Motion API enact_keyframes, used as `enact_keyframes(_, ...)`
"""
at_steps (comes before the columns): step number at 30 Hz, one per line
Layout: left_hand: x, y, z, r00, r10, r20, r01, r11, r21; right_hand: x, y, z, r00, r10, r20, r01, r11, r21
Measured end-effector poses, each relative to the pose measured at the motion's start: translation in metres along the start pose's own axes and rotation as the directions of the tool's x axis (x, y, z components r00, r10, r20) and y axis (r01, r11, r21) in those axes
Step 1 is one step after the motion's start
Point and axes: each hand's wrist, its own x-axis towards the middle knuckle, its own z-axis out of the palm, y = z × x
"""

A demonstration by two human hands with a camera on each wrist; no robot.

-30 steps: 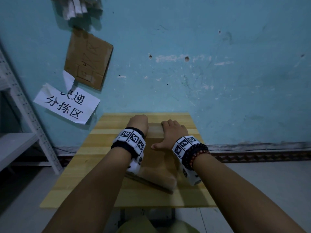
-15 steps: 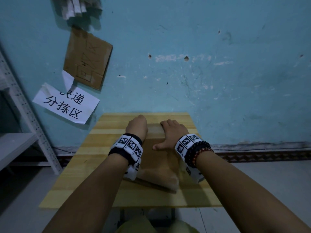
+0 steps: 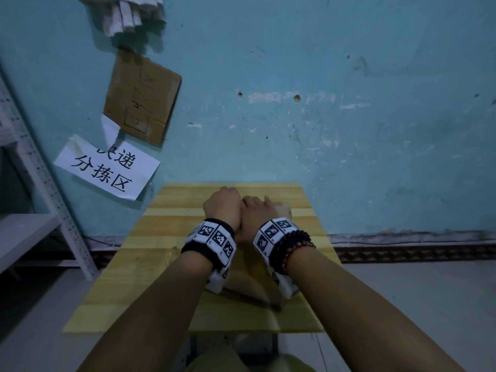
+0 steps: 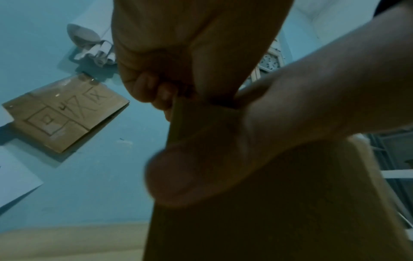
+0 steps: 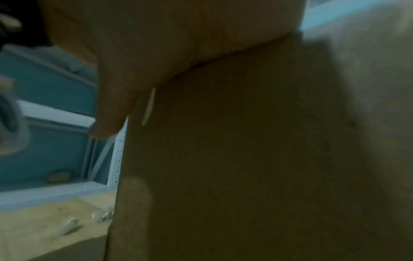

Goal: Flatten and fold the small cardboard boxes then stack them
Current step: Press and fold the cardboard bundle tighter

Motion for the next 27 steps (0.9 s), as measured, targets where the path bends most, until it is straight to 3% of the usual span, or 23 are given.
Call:
enact_keyframes(5, -0.002, -0.009, -0.002, 0.999, 0.041, -0.008, -0.042, 0.997, -0.068, 0.004, 0.009, 0.002, 0.999, -0.031, -0.030, 0.032, 0.999, 0.038)
enact_keyframes(8, 0.003, -0.019, -0.009, 0.991, 0.081, 0.106, -0.055, 0.972, -0.229, 0.004, 0.011, 0.003, 0.998, -0.044, -0.042, 0.045, 0.999, 0.010)
enact_keyframes(11, 0.006, -0.034, -0.011, 0.979, 0.146, 0.144, -0.067, 0.892, -0.448, 0.005, 0.012, 0.003, 0.997, -0.049, -0.052, 0.049, 0.999, 0.001)
enact_keyframes(14, 0.004, -0.044, -0.004, 0.987, 0.147, 0.068, -0.074, 0.783, -0.618, 0.005, 0.012, 0.005, 0.997, -0.050, -0.067, 0.050, 0.999, 0.003)
enact_keyframes(17, 0.005, -0.046, 0.008, 0.987, 0.155, -0.047, -0.149, 0.761, -0.632, 0.006, 0.012, 0.005, 0.996, -0.049, -0.077, 0.049, 0.999, -0.005)
enact_keyframes(27, 0.002, -0.042, 0.024, 0.980, 0.103, -0.168, -0.185, 0.774, -0.605, 0.009, 0.012, 0.007, 0.994, -0.043, -0.097, 0.043, 0.999, -0.005)
